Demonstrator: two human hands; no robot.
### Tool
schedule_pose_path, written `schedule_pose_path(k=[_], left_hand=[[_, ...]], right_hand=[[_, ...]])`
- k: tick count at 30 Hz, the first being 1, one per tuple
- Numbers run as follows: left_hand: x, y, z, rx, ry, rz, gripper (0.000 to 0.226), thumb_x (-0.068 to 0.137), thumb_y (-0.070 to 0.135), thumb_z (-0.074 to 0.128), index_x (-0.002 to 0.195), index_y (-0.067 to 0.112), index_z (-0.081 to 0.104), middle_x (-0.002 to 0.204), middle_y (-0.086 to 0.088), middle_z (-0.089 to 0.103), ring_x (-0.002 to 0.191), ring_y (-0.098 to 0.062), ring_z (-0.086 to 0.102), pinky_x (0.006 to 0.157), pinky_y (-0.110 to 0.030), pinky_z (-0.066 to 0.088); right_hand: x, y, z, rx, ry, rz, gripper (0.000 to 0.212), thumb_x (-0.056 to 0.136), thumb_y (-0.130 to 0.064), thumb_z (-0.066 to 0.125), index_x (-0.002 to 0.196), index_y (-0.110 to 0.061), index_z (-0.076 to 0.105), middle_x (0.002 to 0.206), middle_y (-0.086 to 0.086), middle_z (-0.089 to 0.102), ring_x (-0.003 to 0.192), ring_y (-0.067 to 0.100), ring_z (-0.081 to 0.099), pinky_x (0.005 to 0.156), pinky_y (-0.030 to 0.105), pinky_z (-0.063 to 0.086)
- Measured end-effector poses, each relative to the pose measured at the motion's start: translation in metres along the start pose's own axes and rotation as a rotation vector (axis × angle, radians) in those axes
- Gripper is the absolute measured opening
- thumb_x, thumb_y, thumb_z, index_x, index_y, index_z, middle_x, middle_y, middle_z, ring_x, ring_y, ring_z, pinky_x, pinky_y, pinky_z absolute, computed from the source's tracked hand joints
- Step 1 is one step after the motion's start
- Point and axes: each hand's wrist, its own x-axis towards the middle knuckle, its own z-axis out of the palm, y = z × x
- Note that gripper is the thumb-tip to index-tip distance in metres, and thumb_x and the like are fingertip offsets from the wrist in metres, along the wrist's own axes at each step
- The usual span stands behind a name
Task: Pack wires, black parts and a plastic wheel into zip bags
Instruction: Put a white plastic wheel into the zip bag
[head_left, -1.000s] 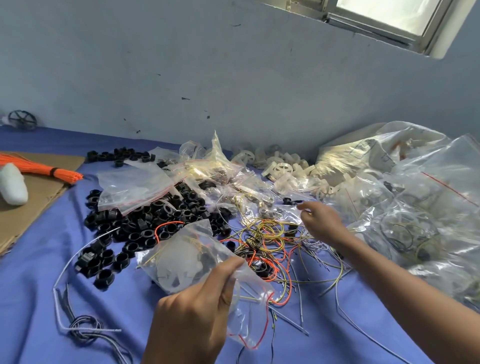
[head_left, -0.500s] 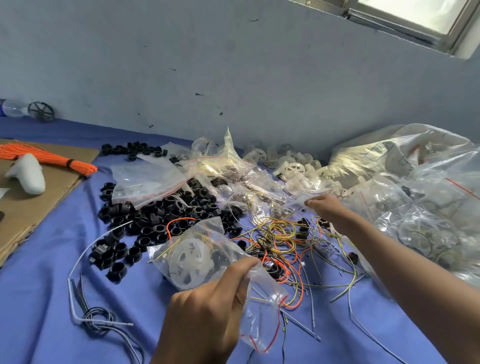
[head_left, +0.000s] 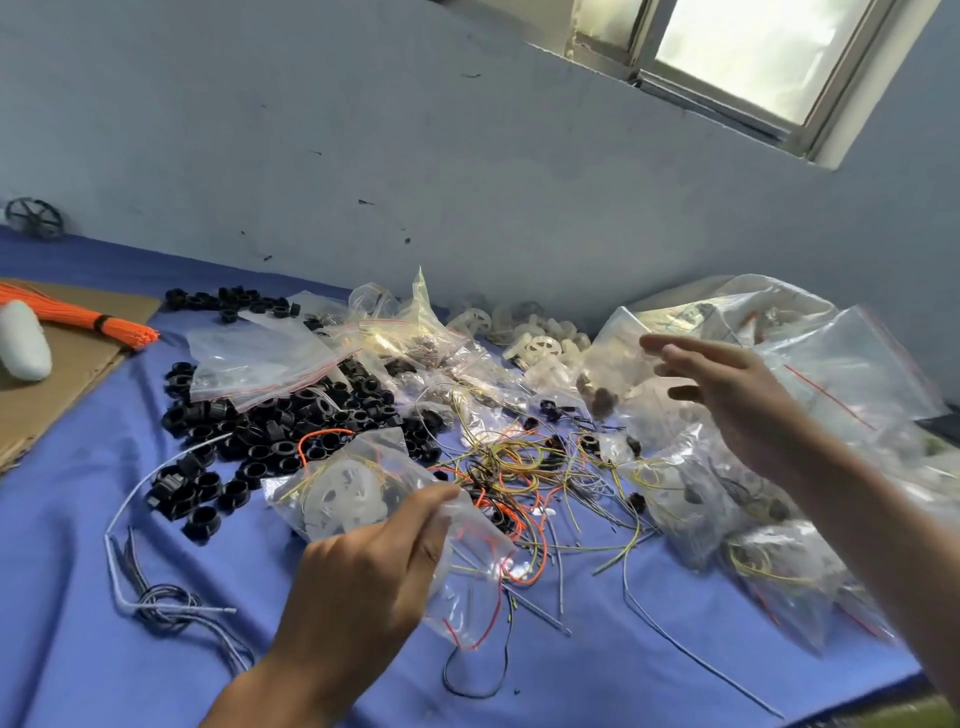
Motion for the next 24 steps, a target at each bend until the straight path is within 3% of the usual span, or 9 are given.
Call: schedule_pose_path(k=[4,6,8,11,14,18,20,22,24], left_hand=[[-0.001,0.001,0.001,-0.024,0.012,-0.022,0.03,0.097,0.044,0.039,0.118,0.038,0.06,0.055,0.004,0.06,0.052,-0.023,0.062,0.04,-0.032,0.042],[-0.003,0.001,0.003,-0.049,0.008,-0.045,0.027,0.098,0.044,0.04,0.117,0.039,0.059,0.052,0.01,0.051,0.056,-0.022,0.062,0.044,-0.033,0.041],[-0.004,0.0,0.006,-0.075,-0.001,-0.07,0.025,0.099,0.043,0.043,0.117,0.04,0.059,0.049,0.014,0.042,0.055,-0.019,0.058,0.045,-0.032,0.036],[-0.006,-0.001,0.008,-0.117,-0.029,-0.093,0.026,0.1,0.045,0.041,0.12,0.041,0.058,0.05,0.015,0.043,0.055,-0.017,0.057,0.046,-0.032,0.037],[-0.007,-0.001,0.008,-0.15,-0.048,-0.109,0.028,0.099,0.048,0.039,0.121,0.043,0.056,0.052,0.015,0.046,0.059,-0.019,0.059,0.049,-0.035,0.042],[-0.004,-0.003,0.01,-0.189,-0.022,-0.14,0.03,0.099,0.048,0.038,0.121,0.041,0.057,0.057,0.019,0.054,0.055,-0.014,0.054,0.048,-0.03,0.032],[-0.003,-0.004,0.01,-0.201,-0.003,-0.167,0.032,0.098,0.047,0.037,0.121,0.039,0.057,0.054,0.012,0.051,0.056,-0.016,0.055,0.05,-0.032,0.035],[-0.004,0.0,0.01,-0.191,0.001,-0.157,0.032,0.098,0.046,0.035,0.121,0.04,0.056,0.056,0.004,0.054,0.064,-0.026,0.062,0.054,-0.037,0.045],[-0.007,0.006,0.013,-0.136,-0.002,-0.087,0.033,0.098,0.043,0.036,0.122,0.039,0.058,0.067,-0.002,0.066,0.07,-0.031,0.066,0.058,-0.039,0.049]], right_hand=[[-0.059,-0.029,-0.021,0.174,-0.106,0.023,0.027,0.086,-0.022,0.058,0.104,-0.008,0.074,0.114,0.008,0.072,0.091,0.016,0.067,0.073,0.025,0.054],[-0.087,-0.035,-0.023,0.285,-0.176,0.059,0.027,0.083,-0.019,0.058,0.097,-0.006,0.077,0.109,0.014,0.073,0.086,0.02,0.07,0.07,0.024,0.058],[-0.112,-0.036,-0.018,0.36,-0.251,0.107,0.028,0.083,-0.015,0.056,0.098,-0.005,0.077,0.108,0.017,0.072,0.082,0.021,0.072,0.07,0.026,0.059],[-0.139,-0.03,0.003,0.429,-0.348,0.197,0.029,0.08,-0.015,0.058,0.1,-0.003,0.076,0.109,0.018,0.072,0.081,0.023,0.073,0.069,0.028,0.06],[-0.145,-0.025,0.031,0.48,-0.406,0.228,0.03,0.084,-0.018,0.059,0.105,-0.003,0.075,0.112,0.018,0.071,0.089,0.027,0.072,0.074,0.03,0.059],[-0.155,-0.008,0.075,0.593,-0.352,0.11,0.028,0.091,-0.019,0.058,0.113,-0.009,0.072,0.114,0.016,0.071,0.106,0.03,0.068,0.084,0.032,0.056],[-0.169,0.011,0.102,0.45,-0.357,0.033,0.027,0.093,-0.018,0.059,0.117,-0.017,0.072,0.12,0.007,0.07,0.115,0.024,0.064,0.092,0.034,0.054],[-0.178,0.032,0.127,0.145,-0.418,-0.05,0.03,0.098,-0.011,0.056,0.123,-0.023,0.068,0.128,-0.006,0.065,0.124,0.012,0.057,0.104,0.038,0.047],[-0.178,0.037,0.15,-0.065,-0.491,-0.171,0.03,0.1,-0.003,0.051,0.12,-0.017,0.067,0.125,-0.009,0.065,0.121,0.006,0.056,0.104,0.034,0.044]])
